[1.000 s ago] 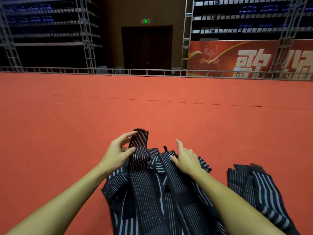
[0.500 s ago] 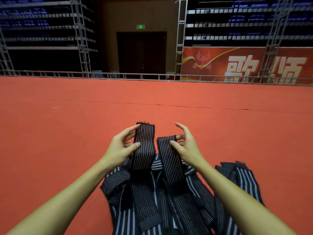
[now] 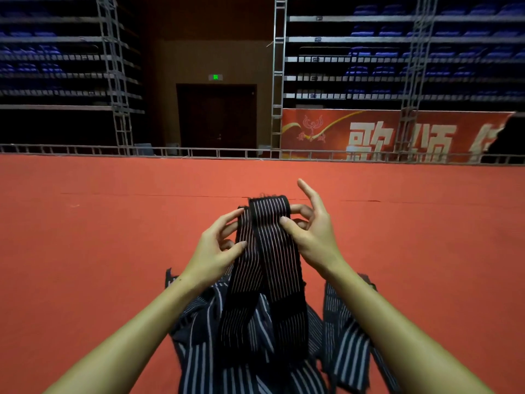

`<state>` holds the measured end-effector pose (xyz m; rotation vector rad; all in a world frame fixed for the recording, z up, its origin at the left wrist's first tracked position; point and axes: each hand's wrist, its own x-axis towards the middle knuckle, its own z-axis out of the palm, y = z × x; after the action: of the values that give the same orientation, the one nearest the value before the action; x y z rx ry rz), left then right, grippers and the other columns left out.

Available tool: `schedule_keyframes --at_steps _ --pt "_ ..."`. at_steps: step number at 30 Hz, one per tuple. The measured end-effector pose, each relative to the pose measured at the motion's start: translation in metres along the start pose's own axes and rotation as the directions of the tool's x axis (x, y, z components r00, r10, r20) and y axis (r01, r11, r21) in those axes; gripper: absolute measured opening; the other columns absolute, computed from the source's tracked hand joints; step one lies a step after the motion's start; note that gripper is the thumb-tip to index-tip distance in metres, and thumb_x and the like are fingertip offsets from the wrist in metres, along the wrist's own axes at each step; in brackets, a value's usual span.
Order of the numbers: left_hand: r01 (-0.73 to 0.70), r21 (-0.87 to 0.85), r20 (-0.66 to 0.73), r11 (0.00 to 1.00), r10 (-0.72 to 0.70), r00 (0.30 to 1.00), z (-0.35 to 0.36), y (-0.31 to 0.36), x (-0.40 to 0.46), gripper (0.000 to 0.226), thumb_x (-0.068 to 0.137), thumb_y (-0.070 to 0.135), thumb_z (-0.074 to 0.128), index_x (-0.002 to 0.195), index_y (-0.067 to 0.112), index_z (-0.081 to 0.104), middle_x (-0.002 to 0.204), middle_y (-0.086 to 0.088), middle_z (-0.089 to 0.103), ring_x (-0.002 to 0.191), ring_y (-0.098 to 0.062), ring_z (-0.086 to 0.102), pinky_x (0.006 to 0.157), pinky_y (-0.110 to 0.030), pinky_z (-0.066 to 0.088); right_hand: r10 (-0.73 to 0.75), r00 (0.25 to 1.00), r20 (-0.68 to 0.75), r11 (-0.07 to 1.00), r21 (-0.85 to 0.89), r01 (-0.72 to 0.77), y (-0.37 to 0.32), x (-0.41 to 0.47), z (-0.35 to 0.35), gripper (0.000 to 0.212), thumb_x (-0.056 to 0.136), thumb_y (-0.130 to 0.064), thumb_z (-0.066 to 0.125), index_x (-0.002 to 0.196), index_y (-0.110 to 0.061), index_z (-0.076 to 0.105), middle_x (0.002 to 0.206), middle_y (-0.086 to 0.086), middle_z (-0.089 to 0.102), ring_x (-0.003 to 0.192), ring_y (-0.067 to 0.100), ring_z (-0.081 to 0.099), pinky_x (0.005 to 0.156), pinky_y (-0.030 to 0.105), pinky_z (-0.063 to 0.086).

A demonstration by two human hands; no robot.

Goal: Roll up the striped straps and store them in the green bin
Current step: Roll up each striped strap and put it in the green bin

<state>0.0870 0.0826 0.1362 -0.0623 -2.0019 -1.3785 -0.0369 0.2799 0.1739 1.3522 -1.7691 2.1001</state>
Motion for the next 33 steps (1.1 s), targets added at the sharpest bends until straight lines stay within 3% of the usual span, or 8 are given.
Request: schedule_keyframes --at_steps 3,8,12,15,18,22,30,33 --pt "-0.031 -0.048 -0.008 0.998 0.031 1.000 0.012 0.012 -0.004 0.067 0.099 -0.003 0.072 0.154 0.026 0.051 0.144 0.012 0.070 0.072 -0.018 0.056 0.073 -0.031 0.054 0.044 0.998 -0.035 0.999 0.009 -0.044 0.000 -0.007 0.012 0.078 0.099 0.006 0.066 0.164 -0.025 0.035 0.107 0.015 0.076 0.079 0.021 0.076 0.072 0.033 0.063" --pt "-0.050 -0.089 -0.013 0.995 0.049 0.999 0.016 0.027 -0.010 0.060 0.101 0.000 0.070 0.153 0.023 0.051 0.144 0.007 0.070 0.092 -0.030 0.070 0.078 -0.043 0.061 0.133 0.987 -0.093 0.990 0.048 -0.129 0.002 -0.011 0.022 0.075 0.100 0.002 0.069 0.162 -0.023 0.036 0.106 0.013 0.077 0.078 0.026 0.080 0.067 0.036 0.065" --pt "-0.034 -0.110 -0.021 0.993 0.032 0.999 0.014 0.037 -0.007 0.057 0.102 -0.008 0.061 0.150 0.022 0.053 0.144 0.003 0.071 0.089 -0.015 0.075 0.063 -0.026 0.058 0.115 0.978 -0.174 0.992 -0.022 -0.121 0.003 -0.005 0.028 0.074 0.098 -0.004 0.073 0.161 -0.022 0.039 0.103 0.009 0.077 0.080 0.023 0.079 0.071 0.040 0.066" --pt "-0.022 -0.127 -0.079 0.992 0.012 0.997 0.015 0.049 -0.001 0.053 0.094 0.003 0.054 0.143 0.023 0.059 0.132 0.007 0.077 0.088 -0.010 0.075 0.057 -0.025 0.057 0.104 0.975 -0.198 0.993 -0.027 -0.112 -0.001 0.002 0.034 0.073 0.097 -0.007 0.074 0.160 -0.023 0.041 0.103 0.005 0.078 0.081 0.019 0.079 0.074 0.040 0.065" --pt "-0.087 -0.121 -0.122 0.989 0.072 0.990 0.017 0.058 0.005 0.034 0.104 0.008 0.067 0.136 0.019 0.064 0.123 0.003 0.081 0.103 -0.015 0.079 0.071 -0.027 0.063 0.099 0.975 -0.199 0.995 -0.009 -0.103 -0.008 0.007 0.037 0.072 0.097 -0.009 0.075 0.159 -0.025 0.042 0.103 0.004 0.079 0.084 0.021 0.080 0.077 0.044 0.066" --pt "-0.159 -0.071 -0.177 0.985 0.144 0.974 0.019 0.065 0.014 0.032 0.100 0.004 0.073 0.131 0.009 0.066 0.120 -0.006 0.081 0.113 -0.021 0.078 0.093 -0.037 0.065 0.079 0.976 -0.205 0.997 0.011 -0.079 -0.018 0.014 0.040 0.069 0.097 -0.009 0.075 0.157 -0.024 0.044 0.102 0.004 0.079 0.085 0.022 0.080 0.078 0.046 0.066" --pt "-0.172 -0.131 -0.250 0.976 0.135 0.959 0.022 0.074 0.025 0.022 0.103 0.004 0.070 0.124 0.009 0.070 0.112 -0.006 0.083 0.108 -0.022 0.080 0.091 -0.034 0.065 0.085 0.991 -0.099 0.996 0.049 -0.080 -0.022 -0.004 0.032 0.079 0.096 -0.014 0.080 0.161 -0.023 0.035 0.112 0.008 0.075 0.082 0.026 0.080 0.082 0.048 0.066" --pt "-0.158 -0.130 -0.233 0.979 0.125 0.964 0.023 0.075 0.025 0.023 0.103 0.004 0.070 0.125 0.004 0.069 0.112 -0.008 0.083 0.108 -0.024 0.080 0.093 -0.037 0.065 0.031 0.987 -0.156 0.994 -0.096 -0.046 -0.019 -0.006 0.027 0.081 0.092 -0.023 0.085 0.159 -0.026 0.039 0.112 -0.002 0.070 0.085 0.011 0.071 0.082 0.032 0.061"
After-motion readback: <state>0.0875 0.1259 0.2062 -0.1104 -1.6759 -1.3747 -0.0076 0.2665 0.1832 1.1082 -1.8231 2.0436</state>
